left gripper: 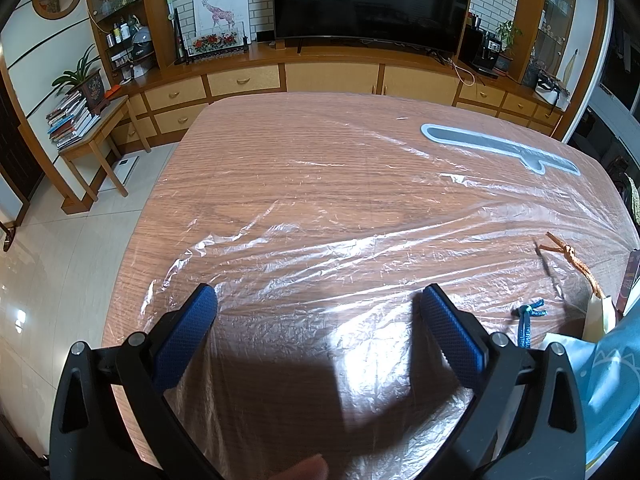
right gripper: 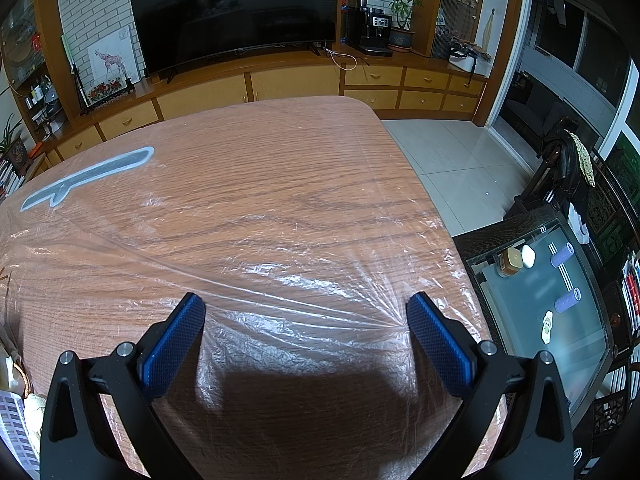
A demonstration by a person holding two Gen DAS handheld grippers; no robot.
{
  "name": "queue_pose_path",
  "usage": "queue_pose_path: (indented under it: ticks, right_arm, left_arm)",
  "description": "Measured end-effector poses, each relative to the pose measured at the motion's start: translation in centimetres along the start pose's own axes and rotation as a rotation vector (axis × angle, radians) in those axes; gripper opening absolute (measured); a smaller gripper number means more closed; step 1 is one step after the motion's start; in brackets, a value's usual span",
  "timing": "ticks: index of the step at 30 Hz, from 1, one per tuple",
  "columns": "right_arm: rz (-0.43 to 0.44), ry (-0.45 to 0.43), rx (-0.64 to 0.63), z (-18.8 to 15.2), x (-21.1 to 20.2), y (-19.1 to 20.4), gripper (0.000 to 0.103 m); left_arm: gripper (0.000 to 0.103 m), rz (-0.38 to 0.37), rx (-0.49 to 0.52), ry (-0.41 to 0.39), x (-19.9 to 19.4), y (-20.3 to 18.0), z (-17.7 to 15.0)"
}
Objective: Collect trash
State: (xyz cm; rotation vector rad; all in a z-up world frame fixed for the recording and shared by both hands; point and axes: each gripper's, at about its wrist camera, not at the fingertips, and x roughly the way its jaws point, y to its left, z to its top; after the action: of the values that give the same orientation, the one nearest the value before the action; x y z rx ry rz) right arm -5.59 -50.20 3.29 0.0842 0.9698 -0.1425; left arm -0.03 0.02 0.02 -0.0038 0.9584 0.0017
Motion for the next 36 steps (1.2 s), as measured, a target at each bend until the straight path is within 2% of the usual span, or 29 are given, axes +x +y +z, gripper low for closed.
queue_pose_path:
  ticks: [36]
  right_arm:
    - [0.000,0.000,0.001,0.00,-0.03,0.03,0.099]
  left_arm:
    - [0.102,0.002,-0.002,0.000,0.09,-0.70,0.14]
